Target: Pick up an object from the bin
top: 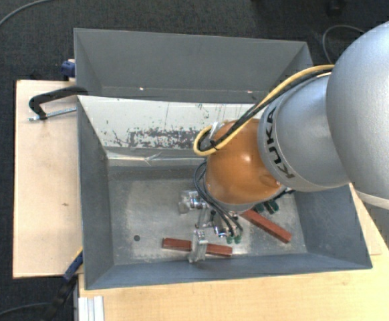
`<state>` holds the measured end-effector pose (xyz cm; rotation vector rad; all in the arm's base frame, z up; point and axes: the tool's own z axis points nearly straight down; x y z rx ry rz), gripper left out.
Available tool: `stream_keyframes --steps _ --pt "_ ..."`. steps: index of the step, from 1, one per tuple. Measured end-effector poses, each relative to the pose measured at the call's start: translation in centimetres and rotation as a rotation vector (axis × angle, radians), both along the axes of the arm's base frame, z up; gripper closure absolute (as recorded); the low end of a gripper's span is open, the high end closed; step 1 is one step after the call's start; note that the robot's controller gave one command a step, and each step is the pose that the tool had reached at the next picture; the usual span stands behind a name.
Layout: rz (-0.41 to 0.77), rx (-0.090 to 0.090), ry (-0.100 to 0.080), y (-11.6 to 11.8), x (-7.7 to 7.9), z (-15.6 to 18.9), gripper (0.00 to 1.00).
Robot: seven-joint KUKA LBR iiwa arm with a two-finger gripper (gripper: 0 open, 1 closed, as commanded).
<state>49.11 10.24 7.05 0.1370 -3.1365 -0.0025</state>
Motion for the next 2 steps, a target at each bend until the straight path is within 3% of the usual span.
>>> stream_keyframes --steps 1,2 --pt "-0.003 0.000 -0.001 -0.1 0.0 0.0 1.00" --pt "0.557 -0.001 -0.016 0.7 6.7 18.8 1.00"
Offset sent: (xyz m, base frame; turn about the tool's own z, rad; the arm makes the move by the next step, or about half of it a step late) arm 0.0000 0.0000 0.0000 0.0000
